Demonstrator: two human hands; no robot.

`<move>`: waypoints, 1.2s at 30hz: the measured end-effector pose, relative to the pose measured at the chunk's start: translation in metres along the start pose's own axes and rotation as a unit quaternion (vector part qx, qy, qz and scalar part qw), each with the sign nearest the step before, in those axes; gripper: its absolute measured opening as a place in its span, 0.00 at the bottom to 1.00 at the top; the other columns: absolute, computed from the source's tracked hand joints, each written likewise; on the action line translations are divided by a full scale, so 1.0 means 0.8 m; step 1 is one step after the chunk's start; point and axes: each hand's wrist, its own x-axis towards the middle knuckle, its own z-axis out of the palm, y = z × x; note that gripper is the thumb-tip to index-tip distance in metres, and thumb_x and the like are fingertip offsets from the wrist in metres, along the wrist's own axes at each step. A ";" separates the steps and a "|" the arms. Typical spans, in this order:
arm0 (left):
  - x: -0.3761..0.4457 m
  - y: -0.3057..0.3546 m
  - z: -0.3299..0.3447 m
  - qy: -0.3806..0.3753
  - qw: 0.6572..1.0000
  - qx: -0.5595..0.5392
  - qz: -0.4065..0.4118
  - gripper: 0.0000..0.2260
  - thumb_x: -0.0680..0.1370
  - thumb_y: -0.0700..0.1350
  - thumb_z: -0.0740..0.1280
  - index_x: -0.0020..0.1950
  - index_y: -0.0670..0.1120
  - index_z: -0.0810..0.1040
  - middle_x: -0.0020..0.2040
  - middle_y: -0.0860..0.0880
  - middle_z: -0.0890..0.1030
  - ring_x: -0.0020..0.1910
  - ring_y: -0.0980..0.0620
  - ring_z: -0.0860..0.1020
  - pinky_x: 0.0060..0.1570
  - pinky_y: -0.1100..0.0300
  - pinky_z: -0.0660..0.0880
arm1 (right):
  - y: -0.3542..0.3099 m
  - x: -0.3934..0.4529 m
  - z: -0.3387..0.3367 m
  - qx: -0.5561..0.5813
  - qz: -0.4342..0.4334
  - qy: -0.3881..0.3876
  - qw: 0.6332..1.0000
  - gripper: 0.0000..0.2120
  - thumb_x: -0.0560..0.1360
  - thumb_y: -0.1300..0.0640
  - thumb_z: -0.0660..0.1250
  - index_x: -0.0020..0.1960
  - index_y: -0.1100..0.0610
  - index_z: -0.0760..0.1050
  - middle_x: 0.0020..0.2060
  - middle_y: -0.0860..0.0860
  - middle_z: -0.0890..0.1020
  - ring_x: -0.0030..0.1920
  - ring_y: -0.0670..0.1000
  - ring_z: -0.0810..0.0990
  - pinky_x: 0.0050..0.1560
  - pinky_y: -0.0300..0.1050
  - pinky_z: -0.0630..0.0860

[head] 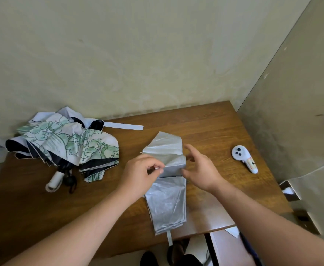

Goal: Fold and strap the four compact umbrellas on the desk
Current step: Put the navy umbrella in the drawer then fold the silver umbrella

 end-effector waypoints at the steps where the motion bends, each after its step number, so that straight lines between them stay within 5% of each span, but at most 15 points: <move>1: -0.004 0.003 0.001 0.001 1.000 0.002 0.003 0.08 0.73 0.40 0.79 0.47 0.54 0.88 0.42 0.62 0.80 0.47 0.60 0.79 0.44 0.73 0.72 | -0.006 -0.002 0.003 0.018 0.006 -0.012 1.000 0.41 0.73 0.54 0.76 0.79 0.39 0.61 0.59 0.44 0.80 0.60 0.43 0.77 0.63 0.43 0.74; 4: -0.014 0.009 0.003 0.011 1.000 0.000 0.003 0.07 0.74 0.40 0.78 0.47 0.52 0.88 0.42 0.63 0.80 0.47 0.64 0.78 0.43 0.76 0.70 | -0.015 -0.009 0.013 0.039 -0.006 -0.019 0.999 0.40 0.72 0.58 0.74 0.77 0.33 0.62 0.53 0.45 0.84 0.51 0.47 0.82 0.54 0.44 0.80; 12: -0.021 0.006 0.001 0.023 0.999 -0.015 -0.025 0.09 0.75 0.42 0.78 0.51 0.55 0.87 0.47 0.61 0.80 0.44 0.59 0.79 0.44 0.71 0.74 | -0.008 -0.028 0.026 0.046 0.025 0.079 0.996 0.18 0.74 0.60 0.76 0.60 0.45 0.83 0.46 0.43 0.85 0.49 0.41 0.82 0.51 0.32 0.74; 17: -0.020 -0.006 -0.005 -0.037 0.998 0.058 -0.012 0.14 0.76 0.45 0.77 0.60 0.57 0.86 0.52 0.60 0.77 0.45 0.61 0.76 0.47 0.70 0.74 | 0.000 -0.036 0.030 -0.025 -0.042 0.107 0.993 0.06 0.72 0.58 0.80 0.46 0.48 0.87 0.43 0.42 0.81 0.49 0.48 0.79 0.50 0.41 0.75; 20: -0.020 -0.018 -0.008 -0.058 0.994 0.094 -0.002 0.11 0.76 0.51 0.77 0.58 0.57 0.86 0.54 0.60 0.76 0.55 0.58 0.74 0.56 0.60 0.74 | 0.008 -0.040 0.031 -0.089 -0.092 0.129 0.983 0.05 0.72 0.56 0.81 0.47 0.50 0.87 0.45 0.45 0.75 0.53 0.49 0.71 0.51 0.32 0.66; 22: -0.023 -0.024 -0.006 -0.098 0.989 0.109 0.017 0.16 0.75 0.54 0.78 0.62 0.60 0.83 0.59 0.63 0.75 0.61 0.60 0.69 0.61 0.62 0.67 | 0.008 -0.041 0.029 -0.120 -0.140 0.124 0.975 0.06 0.71 0.56 0.81 0.46 0.51 0.87 0.49 0.44 0.76 0.56 0.50 0.70 0.55 0.37 0.70; 27: -0.042 -0.027 0.010 -0.136 0.981 0.120 0.074 0.09 0.77 0.47 0.76 0.56 0.57 0.85 0.49 0.64 0.81 0.50 0.62 0.76 0.56 0.56 0.76 | 0.017 -0.055 0.033 -0.190 -0.219 0.061 0.955 0.06 0.70 0.52 0.81 0.45 0.49 0.87 0.45 0.42 0.83 0.52 0.54 0.76 0.50 0.53 0.79; 36: -0.086 -0.052 0.038 -0.199 0.969 0.128 0.067 0.10 0.77 0.44 0.75 0.57 0.55 0.87 0.53 0.59 0.84 0.55 0.62 0.77 0.61 0.64 0.74 | 0.059 -0.095 0.061 -0.252 -0.166 0.029 0.953 0.19 0.67 0.54 0.80 0.56 0.45 0.81 0.51 0.48 0.75 0.55 0.55 0.74 0.43 0.53 0.77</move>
